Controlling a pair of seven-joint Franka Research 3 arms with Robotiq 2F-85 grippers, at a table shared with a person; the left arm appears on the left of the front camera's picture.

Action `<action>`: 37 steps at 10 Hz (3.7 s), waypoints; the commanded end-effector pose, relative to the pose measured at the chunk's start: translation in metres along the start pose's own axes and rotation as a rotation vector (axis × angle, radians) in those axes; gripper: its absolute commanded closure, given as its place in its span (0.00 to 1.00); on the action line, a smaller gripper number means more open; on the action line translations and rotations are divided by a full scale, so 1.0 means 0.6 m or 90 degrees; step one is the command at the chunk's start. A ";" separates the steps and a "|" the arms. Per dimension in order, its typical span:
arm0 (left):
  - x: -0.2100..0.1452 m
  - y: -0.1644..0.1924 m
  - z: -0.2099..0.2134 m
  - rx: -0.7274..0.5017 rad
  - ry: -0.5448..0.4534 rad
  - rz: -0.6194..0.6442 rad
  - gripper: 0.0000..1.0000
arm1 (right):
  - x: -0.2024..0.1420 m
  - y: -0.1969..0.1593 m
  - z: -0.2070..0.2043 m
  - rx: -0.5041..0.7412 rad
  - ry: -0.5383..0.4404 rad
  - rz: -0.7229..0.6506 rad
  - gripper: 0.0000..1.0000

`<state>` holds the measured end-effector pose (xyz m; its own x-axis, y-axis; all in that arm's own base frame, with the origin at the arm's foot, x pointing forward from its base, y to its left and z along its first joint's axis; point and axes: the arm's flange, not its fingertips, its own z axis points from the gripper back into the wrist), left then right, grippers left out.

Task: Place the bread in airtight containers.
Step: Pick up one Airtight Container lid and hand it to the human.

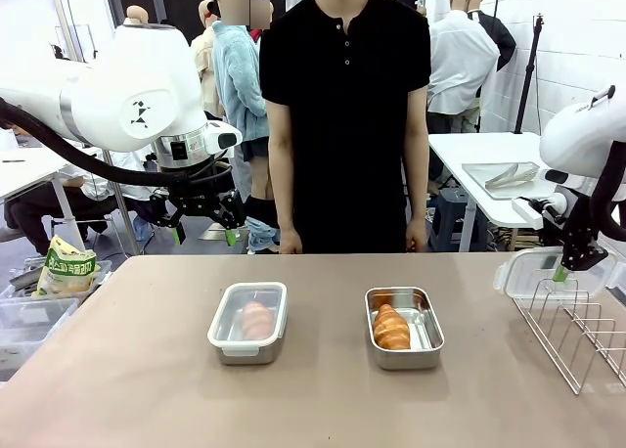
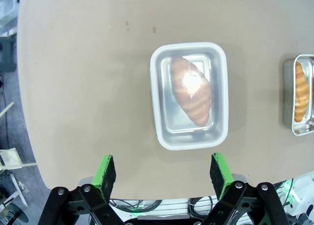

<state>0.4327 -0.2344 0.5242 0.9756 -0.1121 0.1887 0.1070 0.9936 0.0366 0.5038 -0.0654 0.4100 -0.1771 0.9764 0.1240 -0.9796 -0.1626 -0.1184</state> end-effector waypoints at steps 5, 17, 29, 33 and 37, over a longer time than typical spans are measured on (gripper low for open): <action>-0.002 0.003 0.003 -0.001 -0.001 0.000 0.00 | -0.002 0.004 -0.003 -0.009 0.002 0.007 1.00; -0.002 0.003 0.003 -0.001 -0.001 0.000 0.00 | 0.040 0.032 0.158 0.018 -0.044 0.038 1.00; -0.002 0.003 0.003 -0.001 -0.001 0.000 0.00 | 0.303 -0.080 0.335 -0.351 -0.037 0.495 1.00; -0.002 0.003 0.003 -0.001 -0.001 0.000 0.00 | 0.324 -0.155 0.360 -0.403 -0.083 0.513 1.00; -0.002 0.003 0.003 -0.001 -0.001 0.000 0.00 | 0.334 -0.147 0.359 -0.401 -0.072 0.499 1.00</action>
<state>0.4326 -0.2346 0.5243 0.9755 -0.1124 0.1889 0.1074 0.9935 0.0367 0.5402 0.1140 0.6550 -0.7908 0.6010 -0.1163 -0.3708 -0.6215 -0.6901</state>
